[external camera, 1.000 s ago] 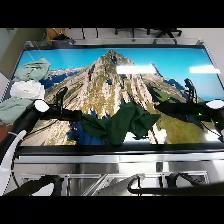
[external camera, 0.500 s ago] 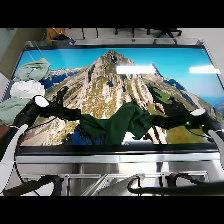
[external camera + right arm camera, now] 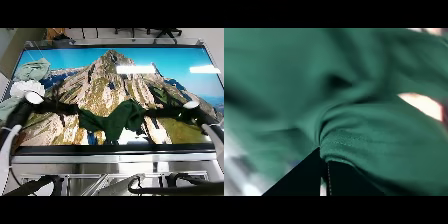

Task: Fold the shirts.

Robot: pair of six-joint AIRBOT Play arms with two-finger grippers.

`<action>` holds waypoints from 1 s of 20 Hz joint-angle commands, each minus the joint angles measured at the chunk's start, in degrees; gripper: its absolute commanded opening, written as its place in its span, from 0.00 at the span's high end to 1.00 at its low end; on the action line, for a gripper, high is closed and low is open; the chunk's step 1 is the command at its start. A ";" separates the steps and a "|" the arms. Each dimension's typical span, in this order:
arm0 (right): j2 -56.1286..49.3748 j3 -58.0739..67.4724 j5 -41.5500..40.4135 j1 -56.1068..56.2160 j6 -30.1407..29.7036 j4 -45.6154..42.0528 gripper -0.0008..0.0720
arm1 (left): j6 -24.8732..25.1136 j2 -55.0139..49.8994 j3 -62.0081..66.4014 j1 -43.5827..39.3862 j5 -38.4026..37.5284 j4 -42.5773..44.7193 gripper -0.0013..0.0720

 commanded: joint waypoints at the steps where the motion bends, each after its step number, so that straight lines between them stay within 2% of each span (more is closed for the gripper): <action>1: 8.94 19.17 6.60 -4.20 -1.09 8.87 0.96 | 0.07 8.07 14.23 4.15 -5.53 -8.26 0.96; 3: 12.76 35.87 3.87 -8.83 -0.94 10.08 0.96 | -0.66 12.81 28.68 8.63 -5.18 -12.61 0.96; 6: 14.88 57.29 0.52 -15.82 -0.96 10.05 0.96 | -2.05 17.79 48.39 14.58 -1.75 -11.96 0.96; 8: 15.15 64.83 0.81 -18.80 -1.01 10.05 0.96 | -1.84 20.04 56.89 18.97 -1.97 -10.43 0.96; 10: 16.04 65.72 2.89 -19.80 -0.70 9.40 0.96 | -1.36 22.86 57.81 22.51 -2.93 -5.40 0.96; 13: 14.86 58.45 13.38 -19.80 4.87 6.29 0.96 | -1.33 28.63 41.66 26.77 -6.32 -1.38 0.96; 15: 14.62 46.40 14.60 -19.74 4.81 8.37 0.96 | 0.70 31.95 23.80 26.99 -4.61 -3.61 0.96; 17: 14.62 34.67 16.52 -19.21 4.44 8.68 0.96 | 3.67 34.34 5.86 24.59 -4.31 -8.04 0.96; 20: 14.62 14.40 15.26 -13.97 1.68 8.26 0.96 | 5.11 34.38 -17.33 16.63 0.59 -7.52 0.96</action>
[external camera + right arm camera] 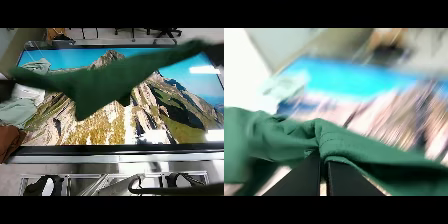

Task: Fold the shirts.

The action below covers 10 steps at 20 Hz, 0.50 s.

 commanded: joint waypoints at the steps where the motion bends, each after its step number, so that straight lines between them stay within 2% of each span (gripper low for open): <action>1: -0.04 -22.80 -0.42 5.20 -4.72 0.42 0.96 | 3.37 0.42 -26.49 -7.87 6.34 -1.40 0.96; 5: -3.41 -39.36 -10.08 10.19 -12.55 0.42 0.96 | 9.14 -8.52 -37.81 -18.60 22.05 -1.36 0.96; 8: -8.35 -42.36 -16.41 10.21 -15.17 -0.57 0.95 | 10.03 -17.16 -35.41 -20.76 29.44 -1.33 0.95; 9: -9.73 -42.29 -18.71 9.66 -15.72 -1.38 0.82 | 10.03 -19.98 -33.16 -20.02 29.31 -1.33 0.95; 10: -10.60 -41.92 -20.24 8.66 -16.00 -2.03 0.56 | 10.01 -22.64 -30.23 -18.71 27.63 -1.36 0.95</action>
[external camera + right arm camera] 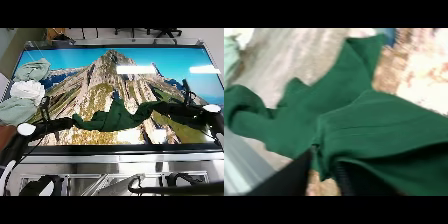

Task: Fold the shirts.

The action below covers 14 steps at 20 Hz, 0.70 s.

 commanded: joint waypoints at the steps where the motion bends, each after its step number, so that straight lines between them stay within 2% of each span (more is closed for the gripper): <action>1: -3.80 -1.70 -6.73 -2.27 -2.73 -2.69 0.47 | 1.27 -9.25 5.38 1.46 1.31 0.07 0.95; 2: -3.69 -0.59 -6.43 -4.61 -2.21 -4.15 0.46 | 1.29 -11.58 8.50 3.43 -2.80 0.09 0.94; 3: -3.28 0.46 -5.55 -6.86 -0.37 -5.66 0.44 | 1.29 -13.68 11.26 5.51 -7.82 0.09 0.58; 4: -2.60 1.49 -4.50 -9.16 1.49 -7.78 0.32 | 1.20 -15.32 13.46 7.41 -12.59 0.09 0.02; 5: -1.75 2.27 -3.80 -11.50 3.98 -10.47 0.16 | 1.14 -16.81 15.37 9.22 -17.66 0.11 0.04; 7: -0.31 2.73 -3.43 -15.21 7.80 -13.75 0.14 | 1.09 -18.75 18.62 12.96 -25.11 0.07 0.04; 9: -0.02 2.71 -1.77 -17.25 8.57 -14.05 0.14 | -0.17 -18.56 20.92 16.09 -29.14 -0.63 0.04; 14: -1.40 2.64 3.08 -16.72 10.93 -14.19 0.14 | -0.96 -10.40 21.20 17.46 -29.49 1.07 0.04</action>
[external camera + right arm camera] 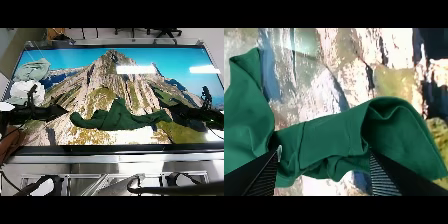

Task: Fold the shirts.

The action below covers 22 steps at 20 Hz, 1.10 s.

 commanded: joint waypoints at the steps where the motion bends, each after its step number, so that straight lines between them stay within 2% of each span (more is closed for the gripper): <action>1: -1.16 -0.07 4.26 0.42 2.45 -0.96 0.14 | -0.70 5.03 0.09 0.79 -0.63 1.22 0.04; 5: -3.98 -2.47 2.12 6.45 4.13 -0.96 0.14 | -1.44 8.44 -9.20 -2.93 6.32 1.07 0.04; 9: -9.81 -2.78 -4.63 14.27 4.04 1.51 0.14 | -1.44 4.44 -15.72 -10.64 14.84 0.85 0.04; 10: -11.15 -2.75 -6.80 15.98 3.48 3.34 0.18 | -1.44 2.51 -15.67 -12.44 16.94 0.39 0.04; 12: -13.27 -2.23 -8.92 18.21 0.35 7.17 0.54 | -1.42 -1.68 -13.88 -15.34 20.74 -2.43 0.04; 13: -14.19 -1.46 -9.07 18.67 -0.26 8.50 0.68 | -1.42 -3.72 -12.02 -16.50 21.90 -2.51 0.12; 14: -14.80 -0.44 -9.05 18.69 -0.24 8.85 0.87 | -1.42 -5.86 -9.81 -17.31 22.25 -2.45 0.43; 15: -14.95 0.55 -9.11 18.60 -0.28 8.81 0.96 | -1.42 -7.85 -7.43 -17.77 21.73 -2.34 0.91; 16: -14.91 1.88 -9.25 18.32 -0.28 8.79 0.96 | -1.55 -9.35 -5.16 -17.79 21.38 -1.95 0.95; 18: -14.86 6.47 -8.85 17.77 -0.22 8.87 0.96 | -1.66 -10.29 0.02 -17.57 20.74 -1.97 0.96; 22: -14.27 27.61 0.72 16.83 0.02 12.33 0.96 | -2.71 -2.32 14.08 -14.58 18.84 -2.23 0.96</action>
